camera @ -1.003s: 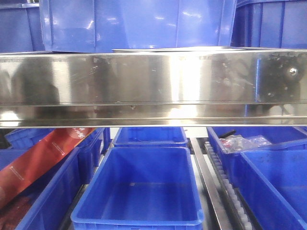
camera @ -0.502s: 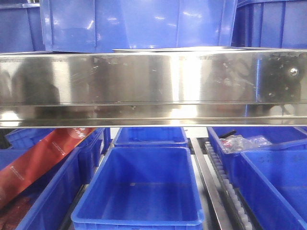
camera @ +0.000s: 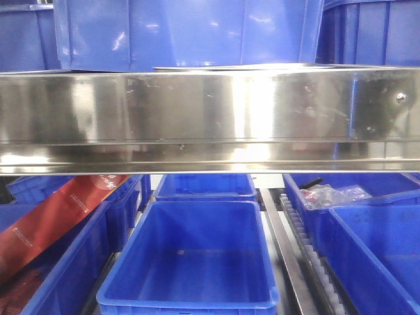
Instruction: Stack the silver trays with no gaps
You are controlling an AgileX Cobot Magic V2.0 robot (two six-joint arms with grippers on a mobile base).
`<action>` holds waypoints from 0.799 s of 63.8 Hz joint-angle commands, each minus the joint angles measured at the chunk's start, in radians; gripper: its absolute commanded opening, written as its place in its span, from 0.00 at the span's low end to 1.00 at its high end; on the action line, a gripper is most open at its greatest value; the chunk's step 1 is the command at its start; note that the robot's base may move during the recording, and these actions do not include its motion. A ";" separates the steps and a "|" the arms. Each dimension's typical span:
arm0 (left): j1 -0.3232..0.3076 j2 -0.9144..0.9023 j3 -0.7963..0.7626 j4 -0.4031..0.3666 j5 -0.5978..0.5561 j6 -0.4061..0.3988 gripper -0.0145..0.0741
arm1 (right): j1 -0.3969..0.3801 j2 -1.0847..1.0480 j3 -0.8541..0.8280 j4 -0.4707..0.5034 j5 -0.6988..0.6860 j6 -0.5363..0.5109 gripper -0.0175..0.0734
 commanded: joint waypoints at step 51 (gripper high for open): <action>-0.001 0.975 -1.247 -0.119 1.096 0.069 0.15 | -0.001 0.673 -1.031 0.075 0.942 -0.068 0.11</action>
